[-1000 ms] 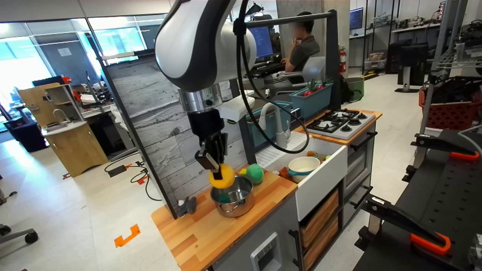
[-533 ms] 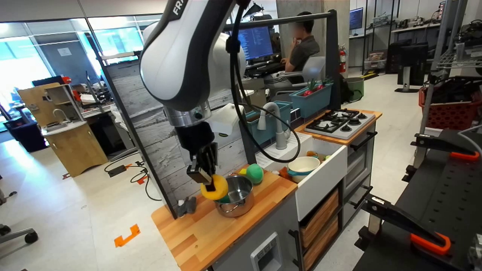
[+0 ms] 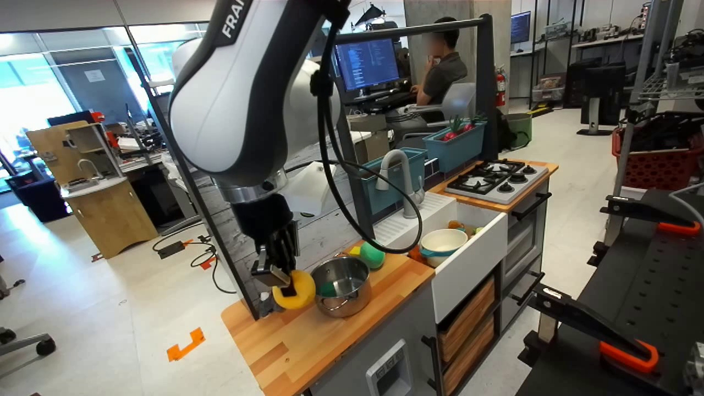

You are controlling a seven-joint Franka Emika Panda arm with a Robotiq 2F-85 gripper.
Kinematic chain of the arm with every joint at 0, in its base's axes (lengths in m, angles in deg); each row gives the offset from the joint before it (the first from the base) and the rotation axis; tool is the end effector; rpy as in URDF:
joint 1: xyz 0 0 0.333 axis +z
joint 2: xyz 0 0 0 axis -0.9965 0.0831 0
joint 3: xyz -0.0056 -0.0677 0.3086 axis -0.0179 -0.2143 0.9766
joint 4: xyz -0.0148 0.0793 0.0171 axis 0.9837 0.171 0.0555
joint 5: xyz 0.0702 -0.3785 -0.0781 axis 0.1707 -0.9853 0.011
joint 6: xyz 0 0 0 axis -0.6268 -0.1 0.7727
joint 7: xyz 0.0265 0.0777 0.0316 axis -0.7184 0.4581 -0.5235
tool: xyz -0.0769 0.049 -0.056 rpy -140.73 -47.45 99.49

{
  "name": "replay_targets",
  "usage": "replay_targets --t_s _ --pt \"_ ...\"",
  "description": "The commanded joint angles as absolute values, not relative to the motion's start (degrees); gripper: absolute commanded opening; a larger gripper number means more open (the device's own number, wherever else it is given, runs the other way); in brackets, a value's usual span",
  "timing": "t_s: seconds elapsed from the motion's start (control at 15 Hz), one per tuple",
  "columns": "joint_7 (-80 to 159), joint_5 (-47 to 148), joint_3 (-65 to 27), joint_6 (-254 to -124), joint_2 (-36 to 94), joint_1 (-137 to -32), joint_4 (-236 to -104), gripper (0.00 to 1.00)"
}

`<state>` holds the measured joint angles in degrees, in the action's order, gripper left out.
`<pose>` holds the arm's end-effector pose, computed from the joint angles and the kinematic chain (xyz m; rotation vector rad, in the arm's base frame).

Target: Move the yellow object to the left

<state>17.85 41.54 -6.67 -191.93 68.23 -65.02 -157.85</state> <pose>0.6464 0.3263 0.1212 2.8152 1.3359 0.0535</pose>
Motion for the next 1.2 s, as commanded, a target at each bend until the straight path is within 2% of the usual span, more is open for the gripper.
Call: replay_targets --t_s 0.0,0.4,0.87,1.0,1.13 --pt "16.82 39.85 -6.78 -191.79 69.5 -65.75 -156.29 0.05" --pt "11.97 40.68 -5.49 -186.72 68.74 -68.43 -156.3 0.05" --pt "10.56 40.79 -4.93 -163.72 70.28 -66.27 -147.14 0.05" --pt "11.55 40.22 -5.18 -163.19 71.14 -65.21 -144.92 0.05" --pt "12.87 39.8 -5.39 -168.92 71.58 -64.68 -144.52 0.05"
